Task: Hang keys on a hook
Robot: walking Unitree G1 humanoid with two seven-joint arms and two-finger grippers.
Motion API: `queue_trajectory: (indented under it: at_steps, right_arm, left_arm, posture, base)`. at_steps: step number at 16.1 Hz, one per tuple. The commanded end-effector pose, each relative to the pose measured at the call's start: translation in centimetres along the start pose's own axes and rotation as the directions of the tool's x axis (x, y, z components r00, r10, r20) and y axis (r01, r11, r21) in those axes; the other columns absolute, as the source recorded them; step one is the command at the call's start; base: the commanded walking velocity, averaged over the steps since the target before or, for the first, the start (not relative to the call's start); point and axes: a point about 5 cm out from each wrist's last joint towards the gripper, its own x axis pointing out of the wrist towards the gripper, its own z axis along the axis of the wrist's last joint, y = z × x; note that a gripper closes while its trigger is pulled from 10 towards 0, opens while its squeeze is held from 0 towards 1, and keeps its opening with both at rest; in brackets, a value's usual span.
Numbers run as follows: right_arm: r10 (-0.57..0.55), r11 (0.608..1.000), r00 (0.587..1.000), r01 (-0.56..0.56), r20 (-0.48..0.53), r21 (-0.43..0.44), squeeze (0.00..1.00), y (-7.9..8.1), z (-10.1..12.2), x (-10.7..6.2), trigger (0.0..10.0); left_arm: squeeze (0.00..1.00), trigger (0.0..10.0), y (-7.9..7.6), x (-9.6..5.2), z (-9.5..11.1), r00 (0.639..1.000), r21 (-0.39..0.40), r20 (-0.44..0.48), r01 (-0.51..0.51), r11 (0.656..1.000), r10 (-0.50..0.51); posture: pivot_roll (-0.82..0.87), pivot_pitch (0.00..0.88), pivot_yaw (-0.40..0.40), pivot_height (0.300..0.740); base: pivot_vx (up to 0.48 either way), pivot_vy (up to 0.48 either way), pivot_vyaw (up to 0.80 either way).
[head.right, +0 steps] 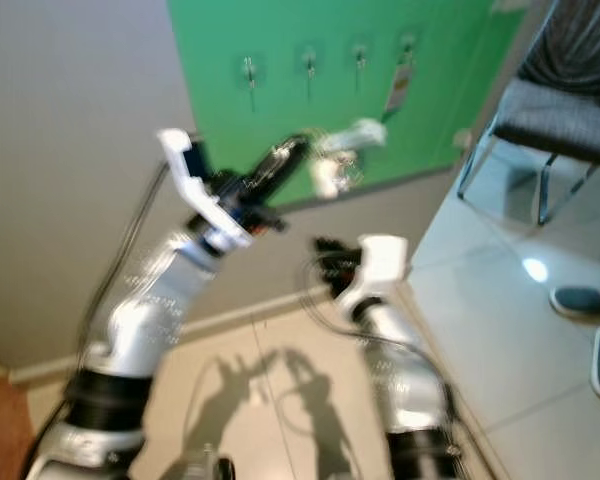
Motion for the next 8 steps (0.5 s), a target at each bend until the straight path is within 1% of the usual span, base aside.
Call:
queue_trajectory:
  at_steps: [1,5,7,8]
  right_arm:
    - [-0.025,1.0,1.0,0.025,0.018,-0.016,0.0,-0.85,0.41,-0.49,10.0]
    - [-0.012,1.0,1.0,0.013,0.02,-0.021,0.0,-0.63,0.36,-0.42,10.0]
    - [0.023,0.999,0.999,-0.022,0.034,-0.049,0.0,-0.46,0.43,-0.6,10.0]
    - [0.047,0.996,0.998,-0.044,0.033,-0.075,0.0,-0.37,0.55,-0.72,10.0]
  left_arm:
    - [0.0,10.0,-0.61,0.34,-0.48,1.0,-0.019,-0.01,0.028,0.999,-0.028]
    - [0.0,10.0,-0.78,0.41,-0.73,0.999,-0.029,-0.018,0.034,0.999,-0.035]
    - [0.0,10.0,-0.83,0.38,-1.03,0.999,-0.037,-0.024,0.032,0.999,-0.033]
    - [0.0,10.0,-0.78,0.31,-1.16,0.999,-0.039,-0.028,0.026,0.999,-0.027]
  posture:
    - [-0.01,0.073,-0.001,0.74]
    - [-0.01,0.075,0.004,0.74]
    - [-0.01,0.07,0.003,0.74]
    - [-0.01,0.07,0.003,0.74]
  base:
    - [0.3,0.0,0.0]
    - [0.302,0.0,0.0]
    - [0.289,0.0,0.0]
    - [0.255,0.0,0.79]
